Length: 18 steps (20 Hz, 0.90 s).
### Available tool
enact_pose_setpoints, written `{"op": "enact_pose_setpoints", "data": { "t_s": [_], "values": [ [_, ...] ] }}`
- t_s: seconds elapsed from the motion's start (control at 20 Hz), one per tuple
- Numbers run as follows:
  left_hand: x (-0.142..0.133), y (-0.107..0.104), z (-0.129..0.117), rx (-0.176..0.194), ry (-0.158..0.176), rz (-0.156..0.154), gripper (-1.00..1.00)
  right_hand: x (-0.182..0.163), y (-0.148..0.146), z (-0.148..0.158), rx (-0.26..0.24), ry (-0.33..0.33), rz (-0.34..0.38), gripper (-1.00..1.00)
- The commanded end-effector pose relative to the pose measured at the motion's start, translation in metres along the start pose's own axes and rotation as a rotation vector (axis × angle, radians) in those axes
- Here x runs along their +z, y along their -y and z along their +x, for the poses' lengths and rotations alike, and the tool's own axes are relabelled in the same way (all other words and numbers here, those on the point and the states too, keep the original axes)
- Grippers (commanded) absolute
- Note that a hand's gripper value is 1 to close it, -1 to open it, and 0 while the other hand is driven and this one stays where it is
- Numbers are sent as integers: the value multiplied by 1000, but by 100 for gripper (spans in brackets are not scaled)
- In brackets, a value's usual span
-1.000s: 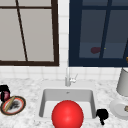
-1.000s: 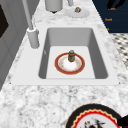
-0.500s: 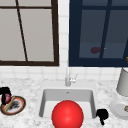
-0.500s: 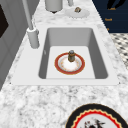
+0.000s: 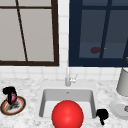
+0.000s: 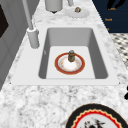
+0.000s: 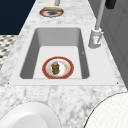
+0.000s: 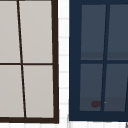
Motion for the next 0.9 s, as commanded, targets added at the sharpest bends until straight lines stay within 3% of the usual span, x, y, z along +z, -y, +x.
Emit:
{"op": "enact_pose_setpoints", "data": {
  "t_s": [0.0,0.15,0.35,0.5,0.75,0.85],
  "values": [
    [5,12,-21,26,1,22,100,0,0,0,0,0,0,0],
    [8,32,-32,-3,-2,48,100,0,0,0,0,0,0,0],
    [12,53,-45,-19,4,43,100,0,0,0,0,0,0,0],
    [21,70,-63,-16,22,48,100,0,0,0,0,0,0,0],
    [34,91,-98,-8,21,52,100,0,0,0,0,0,0,0],
    [44,92,-107,0,21,40,100,0,0,0,0,0,0,0]
  ]
}}
